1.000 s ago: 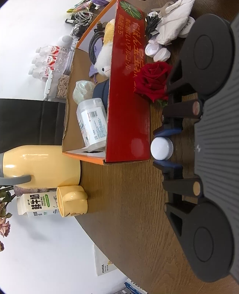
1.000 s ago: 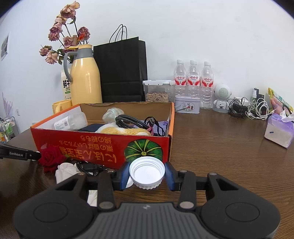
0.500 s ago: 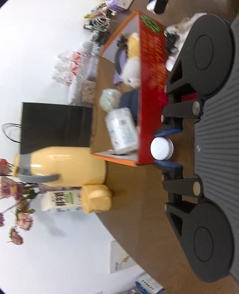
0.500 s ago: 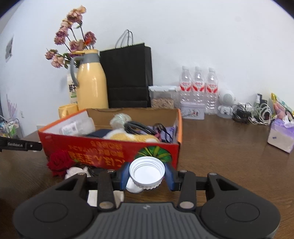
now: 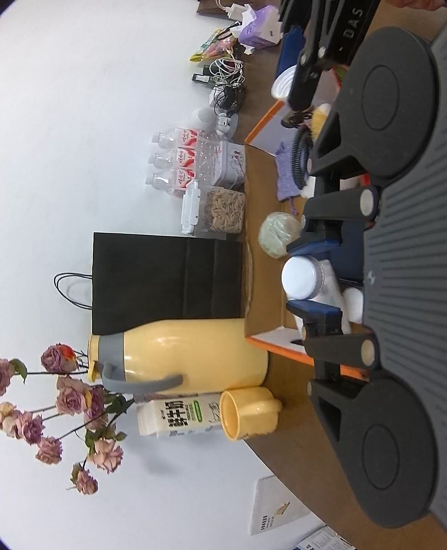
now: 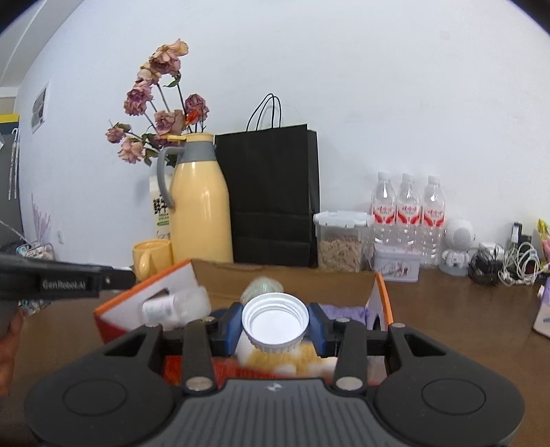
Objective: Organize objects
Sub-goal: 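Carry both white caps into the box and open both grippers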
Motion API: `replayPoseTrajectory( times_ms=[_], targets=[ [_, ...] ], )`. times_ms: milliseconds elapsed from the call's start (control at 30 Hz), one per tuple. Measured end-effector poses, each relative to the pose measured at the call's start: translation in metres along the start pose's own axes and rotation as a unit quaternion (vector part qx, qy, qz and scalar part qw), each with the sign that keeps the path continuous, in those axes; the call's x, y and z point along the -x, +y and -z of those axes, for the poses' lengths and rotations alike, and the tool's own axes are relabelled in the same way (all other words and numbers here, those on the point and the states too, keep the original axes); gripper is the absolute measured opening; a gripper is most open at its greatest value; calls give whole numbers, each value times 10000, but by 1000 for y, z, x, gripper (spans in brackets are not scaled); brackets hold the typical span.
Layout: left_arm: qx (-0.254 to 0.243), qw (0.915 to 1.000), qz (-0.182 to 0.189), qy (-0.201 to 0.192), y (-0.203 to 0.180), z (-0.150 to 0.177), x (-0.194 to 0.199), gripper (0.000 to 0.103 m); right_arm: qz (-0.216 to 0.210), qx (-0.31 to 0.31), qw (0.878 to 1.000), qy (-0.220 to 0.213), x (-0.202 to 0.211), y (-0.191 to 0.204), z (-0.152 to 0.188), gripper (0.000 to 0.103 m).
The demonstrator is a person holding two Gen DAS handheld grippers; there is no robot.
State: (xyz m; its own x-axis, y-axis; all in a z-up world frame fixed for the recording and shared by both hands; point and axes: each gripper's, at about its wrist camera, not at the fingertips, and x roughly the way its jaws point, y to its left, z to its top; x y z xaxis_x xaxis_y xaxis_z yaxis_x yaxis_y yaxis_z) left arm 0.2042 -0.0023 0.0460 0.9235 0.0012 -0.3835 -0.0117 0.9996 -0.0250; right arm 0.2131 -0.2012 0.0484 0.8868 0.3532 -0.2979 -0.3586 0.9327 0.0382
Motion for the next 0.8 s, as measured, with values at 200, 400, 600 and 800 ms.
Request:
replayPoseTrajectory(
  times_ms=[200,400,600,800],
  targets=[
    [122,9999,-23,-49,-8,-12,-26,29,190,-55,9998,-103,-35,-2,-20,39],
    [137,9998,-161,41,-15,-10,-57,29,471,-84,9988,-41,-67,-10,-17,39],
    [90,9996,-161,214,-14,0,-73,29,491,-154,9984,229,-81,-18,-5,39],
    [72,9997,-162,142,-13,3,-68,32,492,-115,9983,287,-80,-16,-2,40]
  ],
)
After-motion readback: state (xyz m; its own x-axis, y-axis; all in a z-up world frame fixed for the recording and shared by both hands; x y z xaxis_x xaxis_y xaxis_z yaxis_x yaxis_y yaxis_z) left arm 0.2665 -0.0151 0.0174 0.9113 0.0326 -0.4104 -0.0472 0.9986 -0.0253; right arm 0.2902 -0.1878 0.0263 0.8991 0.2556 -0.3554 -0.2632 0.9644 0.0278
